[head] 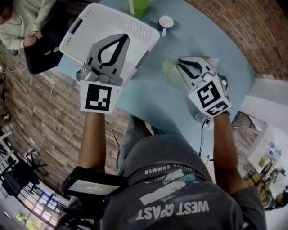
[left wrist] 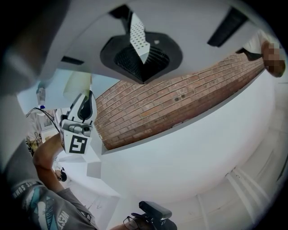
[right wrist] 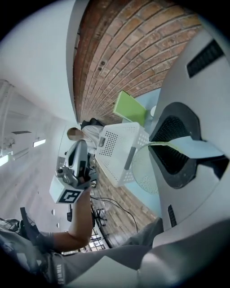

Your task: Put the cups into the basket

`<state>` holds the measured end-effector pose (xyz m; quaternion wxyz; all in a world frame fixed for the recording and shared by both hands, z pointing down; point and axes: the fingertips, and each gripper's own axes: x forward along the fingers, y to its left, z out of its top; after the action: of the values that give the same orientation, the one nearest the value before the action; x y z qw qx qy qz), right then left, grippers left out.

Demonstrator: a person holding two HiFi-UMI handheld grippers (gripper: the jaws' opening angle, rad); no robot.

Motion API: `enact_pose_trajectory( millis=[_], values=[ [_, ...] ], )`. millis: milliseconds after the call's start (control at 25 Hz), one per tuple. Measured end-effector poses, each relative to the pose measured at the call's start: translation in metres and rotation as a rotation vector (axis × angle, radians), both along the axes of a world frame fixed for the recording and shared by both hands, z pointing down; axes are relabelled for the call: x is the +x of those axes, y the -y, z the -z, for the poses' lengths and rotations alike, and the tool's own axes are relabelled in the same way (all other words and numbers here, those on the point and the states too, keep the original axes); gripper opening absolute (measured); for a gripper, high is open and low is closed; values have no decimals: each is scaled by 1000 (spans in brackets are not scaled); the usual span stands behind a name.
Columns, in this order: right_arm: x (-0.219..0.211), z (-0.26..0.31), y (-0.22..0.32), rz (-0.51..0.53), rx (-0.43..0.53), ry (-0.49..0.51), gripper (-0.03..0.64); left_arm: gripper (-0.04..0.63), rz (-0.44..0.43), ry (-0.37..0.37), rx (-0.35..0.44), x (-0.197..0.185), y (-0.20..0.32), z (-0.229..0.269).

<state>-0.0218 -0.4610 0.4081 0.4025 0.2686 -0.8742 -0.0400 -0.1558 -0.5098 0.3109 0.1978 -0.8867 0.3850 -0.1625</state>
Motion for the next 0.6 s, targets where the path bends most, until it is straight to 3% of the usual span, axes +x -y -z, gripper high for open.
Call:
enact_pose_trajectory(
  millis=[600],
  values=[
    [-53,69,63,45,121,46,35,0,38,12,-1,-38,22,3]
  ],
)
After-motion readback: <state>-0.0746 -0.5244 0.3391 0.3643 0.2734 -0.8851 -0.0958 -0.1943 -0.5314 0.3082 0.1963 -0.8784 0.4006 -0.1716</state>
